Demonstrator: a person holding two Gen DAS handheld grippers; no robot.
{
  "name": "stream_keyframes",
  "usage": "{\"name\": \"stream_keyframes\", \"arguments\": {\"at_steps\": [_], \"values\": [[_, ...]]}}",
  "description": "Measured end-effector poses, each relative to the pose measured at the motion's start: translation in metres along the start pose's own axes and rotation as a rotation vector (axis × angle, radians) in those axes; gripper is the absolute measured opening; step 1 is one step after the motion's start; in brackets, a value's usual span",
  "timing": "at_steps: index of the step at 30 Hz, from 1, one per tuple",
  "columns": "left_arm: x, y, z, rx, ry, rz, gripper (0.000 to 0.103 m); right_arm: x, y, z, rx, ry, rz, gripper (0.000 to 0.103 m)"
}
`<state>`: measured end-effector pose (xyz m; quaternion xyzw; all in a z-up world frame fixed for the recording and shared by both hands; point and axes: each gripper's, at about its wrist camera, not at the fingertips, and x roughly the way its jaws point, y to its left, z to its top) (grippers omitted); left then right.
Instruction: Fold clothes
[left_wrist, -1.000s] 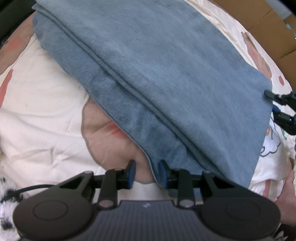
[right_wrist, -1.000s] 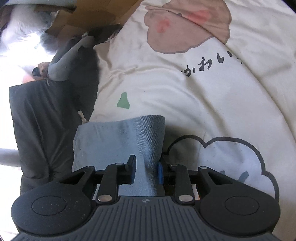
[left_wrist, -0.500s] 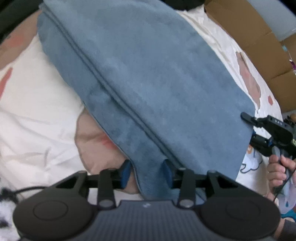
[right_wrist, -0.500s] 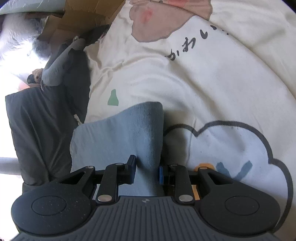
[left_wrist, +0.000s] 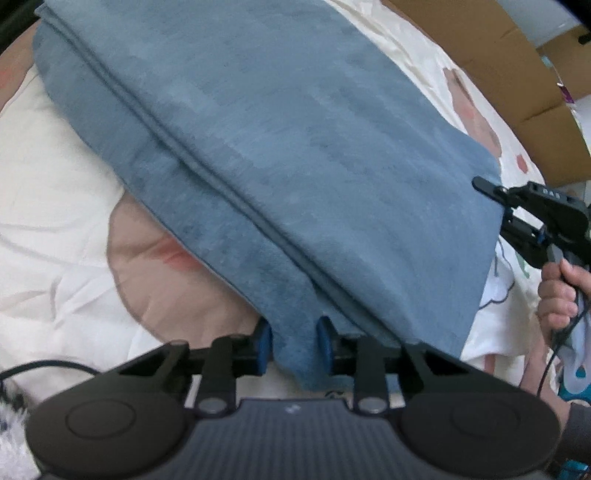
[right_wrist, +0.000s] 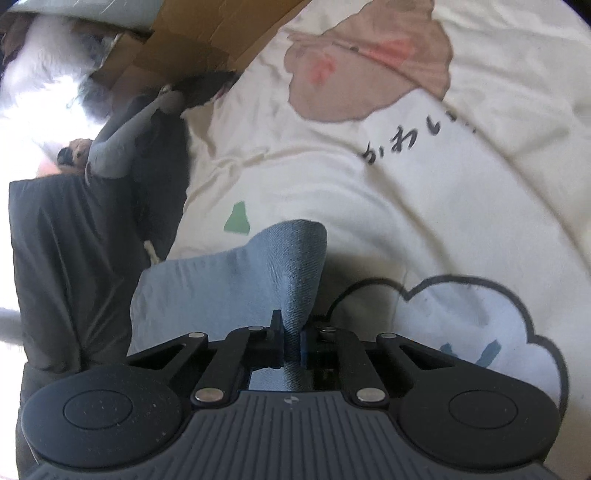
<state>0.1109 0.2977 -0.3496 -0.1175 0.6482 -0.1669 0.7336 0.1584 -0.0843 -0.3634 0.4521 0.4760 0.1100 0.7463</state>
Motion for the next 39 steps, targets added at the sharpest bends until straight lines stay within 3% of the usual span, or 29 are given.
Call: {"name": "stream_keyframes", "arguments": {"at_steps": [13, 22, 28, 30, 33, 39], "values": [[0.017, -0.030, 0.007, 0.016, -0.029, -0.110, 0.023, -0.015, 0.030, 0.050, -0.091, 0.011, -0.032, 0.005], [0.036, -0.065, 0.032, 0.115, -0.001, -0.223, 0.019, -0.009, 0.064, 0.111, -0.226, 0.025, -0.078, 0.005], [0.055, -0.085, 0.040, 0.135, -0.002, -0.291, 0.001, 0.003, 0.084, 0.157, -0.289, 0.030, -0.102, 0.005], [0.062, -0.102, 0.043, 0.132, -0.005, -0.321, 0.000, 0.008, 0.089, 0.169, -0.317, 0.039, -0.115, 0.005], [0.085, -0.123, 0.046, 0.143, 0.007, -0.304, 0.000, 0.015, 0.095, 0.180, -0.351, 0.058, -0.135, 0.005], [0.082, -0.114, 0.044, 0.125, -0.006, -0.235, 0.000, 0.028, 0.094, 0.201, -0.355, 0.058, -0.155, 0.005]]}}
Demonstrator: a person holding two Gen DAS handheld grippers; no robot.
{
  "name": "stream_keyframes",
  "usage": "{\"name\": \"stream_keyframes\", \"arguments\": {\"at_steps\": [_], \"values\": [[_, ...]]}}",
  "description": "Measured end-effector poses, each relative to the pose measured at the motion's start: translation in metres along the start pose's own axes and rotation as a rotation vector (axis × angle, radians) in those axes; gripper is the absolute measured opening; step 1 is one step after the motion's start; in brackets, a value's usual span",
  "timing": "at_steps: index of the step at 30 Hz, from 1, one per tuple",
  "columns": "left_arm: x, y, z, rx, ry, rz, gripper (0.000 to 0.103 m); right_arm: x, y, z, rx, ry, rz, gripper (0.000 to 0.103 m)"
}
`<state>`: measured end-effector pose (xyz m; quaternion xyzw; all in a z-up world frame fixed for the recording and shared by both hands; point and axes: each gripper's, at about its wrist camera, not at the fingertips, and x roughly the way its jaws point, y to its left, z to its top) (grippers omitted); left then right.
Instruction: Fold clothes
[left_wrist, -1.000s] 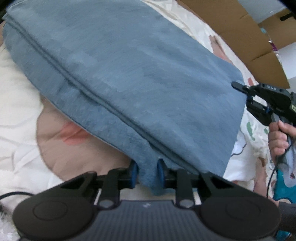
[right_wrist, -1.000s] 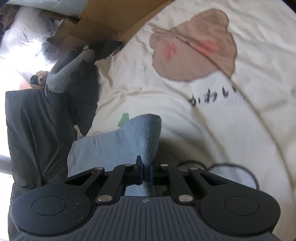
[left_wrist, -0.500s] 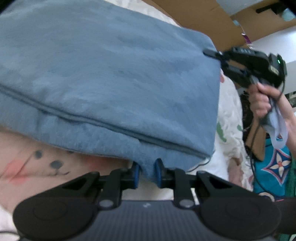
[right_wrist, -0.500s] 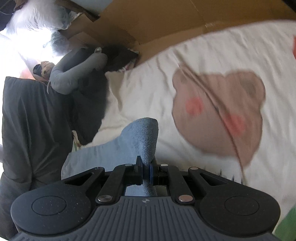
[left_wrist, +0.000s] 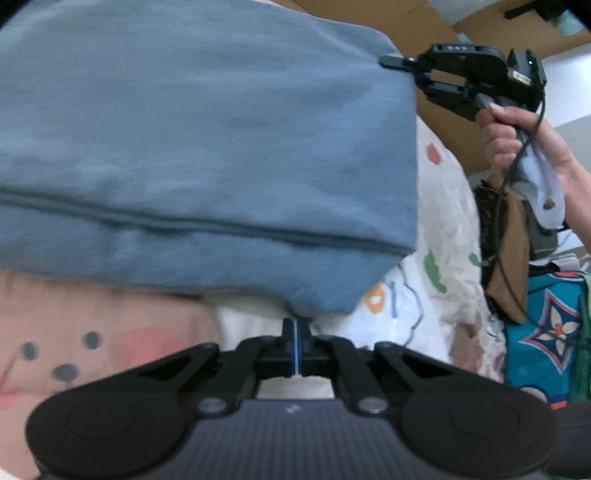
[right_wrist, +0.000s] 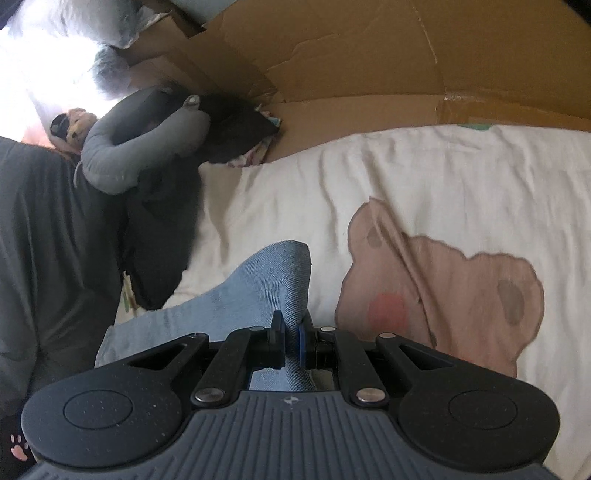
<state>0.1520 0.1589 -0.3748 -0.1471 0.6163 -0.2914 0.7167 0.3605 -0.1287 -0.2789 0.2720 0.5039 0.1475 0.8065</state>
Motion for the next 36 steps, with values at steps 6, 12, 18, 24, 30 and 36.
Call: {"name": "stream_keyframes", "arguments": {"at_steps": [6, 12, 18, 24, 30, 36], "values": [[-0.013, 0.016, -0.007, -0.057, -0.023, 0.068, 0.001, 0.012, -0.009, 0.016, -0.009, 0.008, -0.025, 0.005], [-0.057, 0.042, -0.014, -0.117, -0.092, 0.132, 0.014, 0.027, -0.043, 0.010, 0.038, 0.032, -0.035, 0.020], [-0.065, 0.051, -0.019, -0.135, -0.091, 0.161, 0.014, 0.025, -0.076, -0.023, 0.084, 0.093, 0.047, 0.029], [-0.065, 0.045, -0.024, -0.106, -0.057, 0.157, 0.014, 0.008, -0.090, -0.057, 0.135, 0.170, 0.131, 0.028], [-0.080, 0.041, -0.013, -0.098, -0.044, 0.194, 0.014, -0.005, -0.091, -0.079, 0.098, 0.206, 0.138, 0.029], [-0.102, 0.029, 0.026, -0.050, -0.067, 0.265, 0.014, -0.017, -0.108, -0.120, 0.151, 0.210, 0.175, 0.030]]}}
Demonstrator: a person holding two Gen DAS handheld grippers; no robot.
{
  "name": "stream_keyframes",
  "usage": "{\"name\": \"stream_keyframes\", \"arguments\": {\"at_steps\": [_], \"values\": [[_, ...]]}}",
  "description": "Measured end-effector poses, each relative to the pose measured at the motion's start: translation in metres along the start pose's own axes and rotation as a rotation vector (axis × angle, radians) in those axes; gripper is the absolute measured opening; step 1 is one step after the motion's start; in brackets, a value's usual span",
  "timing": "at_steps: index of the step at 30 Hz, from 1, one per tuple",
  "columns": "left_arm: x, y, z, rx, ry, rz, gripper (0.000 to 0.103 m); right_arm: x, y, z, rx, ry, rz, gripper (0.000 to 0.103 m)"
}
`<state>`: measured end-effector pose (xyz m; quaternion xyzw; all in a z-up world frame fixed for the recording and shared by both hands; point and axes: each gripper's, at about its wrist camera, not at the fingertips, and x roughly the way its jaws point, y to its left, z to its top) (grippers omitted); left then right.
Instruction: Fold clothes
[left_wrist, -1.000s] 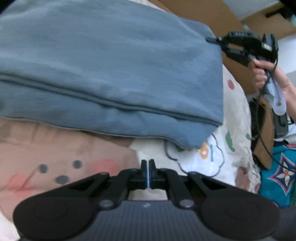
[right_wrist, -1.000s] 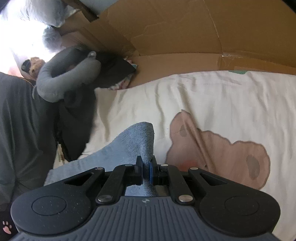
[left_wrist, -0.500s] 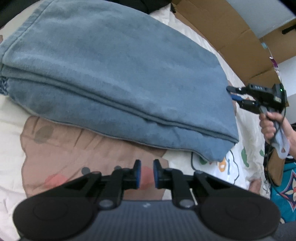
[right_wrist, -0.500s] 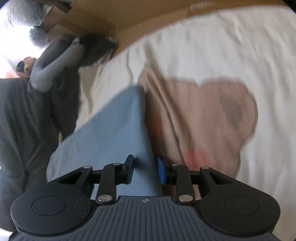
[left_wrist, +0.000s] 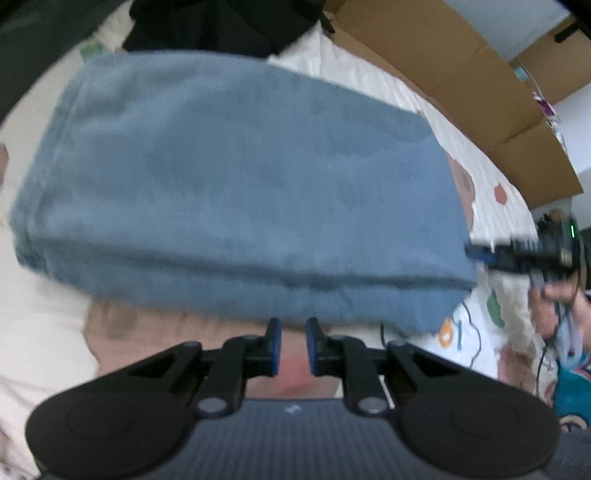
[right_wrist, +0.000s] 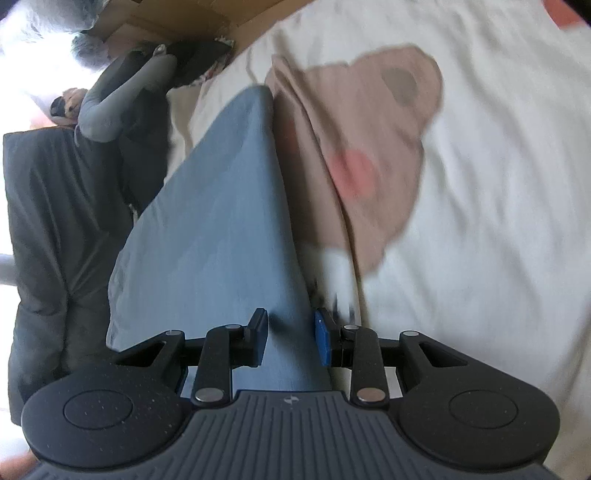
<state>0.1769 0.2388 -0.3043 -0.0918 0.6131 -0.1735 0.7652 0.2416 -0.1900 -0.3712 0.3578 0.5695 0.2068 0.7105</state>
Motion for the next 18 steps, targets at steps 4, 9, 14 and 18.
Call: {"name": "stream_keyframes", "arguments": {"at_steps": [4, 9, 14, 18], "values": [[-0.002, -0.011, 0.026, 0.014, -0.027, 0.021, 0.019, -0.007, -0.012, -0.027, 0.028, -0.045, 0.051, 0.031], [0.022, -0.037, 0.034, 0.057, -0.039, -0.002, 0.020, -0.011, -0.032, -0.046, 0.059, -0.091, 0.112, 0.031], [0.047, -0.058, 0.027, 0.062, -0.023, -0.049, 0.020, -0.007, -0.039, -0.043, 0.085, -0.081, 0.138, 0.037], [0.059, -0.071, 0.025, 0.118, -0.013, -0.038, 0.020, -0.005, -0.041, -0.038, 0.108, -0.063, 0.151, 0.037]]}}
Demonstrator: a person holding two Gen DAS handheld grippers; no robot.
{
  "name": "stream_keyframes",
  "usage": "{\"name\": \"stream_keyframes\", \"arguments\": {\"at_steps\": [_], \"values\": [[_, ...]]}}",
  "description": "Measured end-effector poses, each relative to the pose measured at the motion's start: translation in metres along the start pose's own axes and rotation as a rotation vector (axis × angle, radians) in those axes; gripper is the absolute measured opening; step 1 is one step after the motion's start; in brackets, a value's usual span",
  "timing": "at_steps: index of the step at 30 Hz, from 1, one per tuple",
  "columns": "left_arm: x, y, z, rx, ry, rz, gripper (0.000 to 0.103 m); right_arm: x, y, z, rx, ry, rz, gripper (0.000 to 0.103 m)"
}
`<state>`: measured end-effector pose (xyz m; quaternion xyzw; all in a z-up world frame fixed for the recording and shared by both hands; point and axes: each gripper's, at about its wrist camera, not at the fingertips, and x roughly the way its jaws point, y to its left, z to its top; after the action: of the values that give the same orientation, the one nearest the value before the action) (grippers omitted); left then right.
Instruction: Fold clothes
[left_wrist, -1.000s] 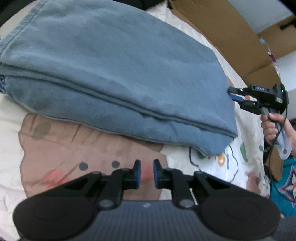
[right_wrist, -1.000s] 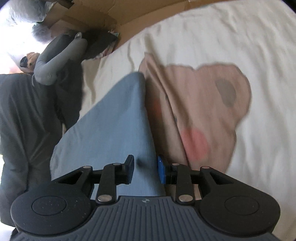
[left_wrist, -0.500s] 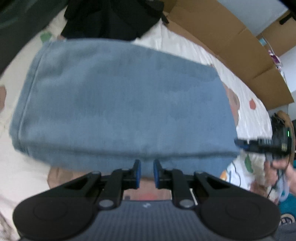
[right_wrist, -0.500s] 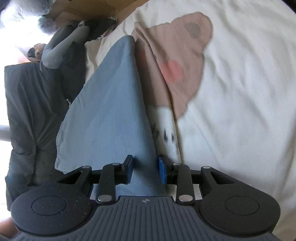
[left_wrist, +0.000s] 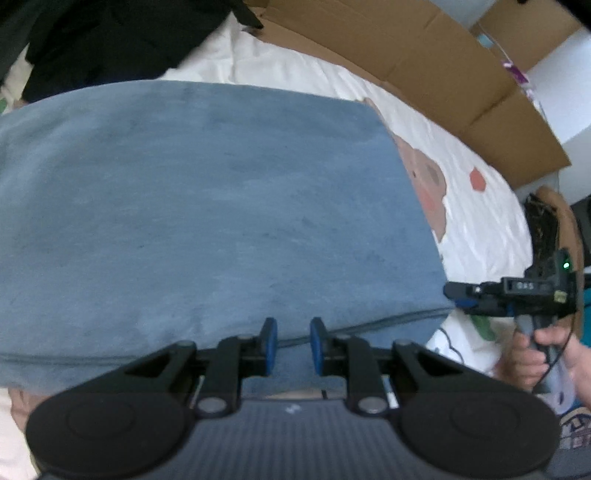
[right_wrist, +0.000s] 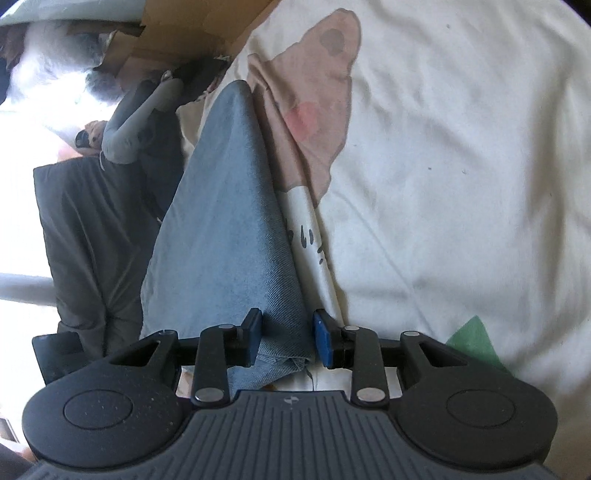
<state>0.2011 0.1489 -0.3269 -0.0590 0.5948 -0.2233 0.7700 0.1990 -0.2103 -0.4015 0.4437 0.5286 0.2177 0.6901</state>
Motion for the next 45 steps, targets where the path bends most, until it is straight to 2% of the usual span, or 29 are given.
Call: {"name": "stream_keyframes", "arguments": {"at_steps": [3, 7, 19, 23, 26, 31, 32, 33, 35, 45], "values": [[0.004, 0.001, 0.000, -0.038, -0.007, -0.023, 0.020, -0.003, 0.000, -0.002, 0.011, 0.014, 0.026, 0.035], [0.007, 0.004, -0.004, -0.049, -0.016, -0.011, 0.020, -0.008, -0.002, -0.002, 0.055, 0.012, 0.087, 0.036], [0.002, 0.018, -0.005, -0.122, -0.047, -0.007, 0.020, 0.023, 0.001, 0.001, 0.130, -0.009, 0.083, 0.037], [-0.002, 0.027, -0.002, -0.190, -0.056, 0.007, 0.020, 0.030, 0.007, 0.006, 0.109, -0.018, 0.098, 0.037], [-0.005, 0.032, -0.003, -0.200, -0.060, 0.025, 0.020, 0.037, 0.013, 0.011, 0.085, -0.007, 0.101, 0.037], [-0.004, 0.034, -0.001, -0.210, -0.060, 0.039, 0.020, 0.054, 0.026, 0.016, 0.000, 0.076, 0.073, 0.036], [-0.004, 0.034, 0.000, -0.210, -0.062, 0.040, 0.020, 0.056, 0.029, 0.017, -0.027, 0.092, 0.053, 0.030], [-0.004, 0.033, 0.001, -0.209, -0.063, 0.041, 0.020, 0.056, 0.030, 0.017, -0.036, 0.101, 0.037, 0.018], [-0.004, 0.033, 0.001, -0.207, -0.065, 0.045, 0.020, 0.055, 0.029, 0.019, -0.005, 0.106, 0.034, 0.011], [-0.011, 0.033, 0.006, -0.201, -0.082, 0.058, 0.020, 0.032, 0.039, 0.020, 0.021, 0.065, 0.003, 0.008]]}}
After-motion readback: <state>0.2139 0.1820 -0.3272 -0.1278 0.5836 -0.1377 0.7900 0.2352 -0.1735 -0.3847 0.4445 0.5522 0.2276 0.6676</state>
